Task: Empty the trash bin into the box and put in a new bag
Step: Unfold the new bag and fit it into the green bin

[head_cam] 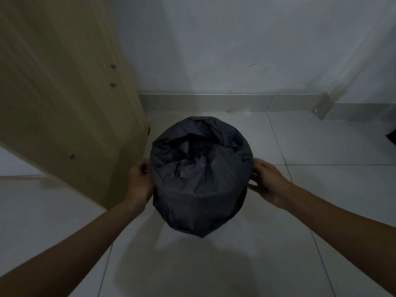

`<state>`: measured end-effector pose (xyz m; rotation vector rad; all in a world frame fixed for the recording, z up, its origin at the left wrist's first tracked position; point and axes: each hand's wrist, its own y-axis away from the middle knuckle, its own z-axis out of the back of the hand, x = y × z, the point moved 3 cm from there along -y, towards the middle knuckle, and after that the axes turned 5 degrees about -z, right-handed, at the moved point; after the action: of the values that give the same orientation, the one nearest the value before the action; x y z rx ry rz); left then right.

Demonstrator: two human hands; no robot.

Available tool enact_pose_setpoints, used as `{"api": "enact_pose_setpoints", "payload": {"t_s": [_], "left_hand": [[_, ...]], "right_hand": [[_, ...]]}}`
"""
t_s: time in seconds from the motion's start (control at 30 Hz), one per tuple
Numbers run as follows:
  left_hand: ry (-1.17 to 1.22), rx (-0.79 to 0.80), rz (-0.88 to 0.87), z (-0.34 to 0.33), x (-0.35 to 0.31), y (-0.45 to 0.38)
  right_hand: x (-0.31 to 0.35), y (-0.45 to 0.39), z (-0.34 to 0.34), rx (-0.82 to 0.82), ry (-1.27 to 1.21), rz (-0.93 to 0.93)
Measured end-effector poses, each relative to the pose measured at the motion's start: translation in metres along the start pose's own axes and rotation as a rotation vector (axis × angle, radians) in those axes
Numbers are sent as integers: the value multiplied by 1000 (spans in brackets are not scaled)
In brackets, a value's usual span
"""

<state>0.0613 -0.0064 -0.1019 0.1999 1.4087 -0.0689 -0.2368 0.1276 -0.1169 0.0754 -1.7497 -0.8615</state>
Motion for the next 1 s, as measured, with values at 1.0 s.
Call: {"api": "enact_pose_setpoints", "payload": {"t_s": [1.0], "left_hand": [[-1029,424,-1538,1,9,92]], "right_hand": [[-17,36,4,-103,1318,1499]]}}
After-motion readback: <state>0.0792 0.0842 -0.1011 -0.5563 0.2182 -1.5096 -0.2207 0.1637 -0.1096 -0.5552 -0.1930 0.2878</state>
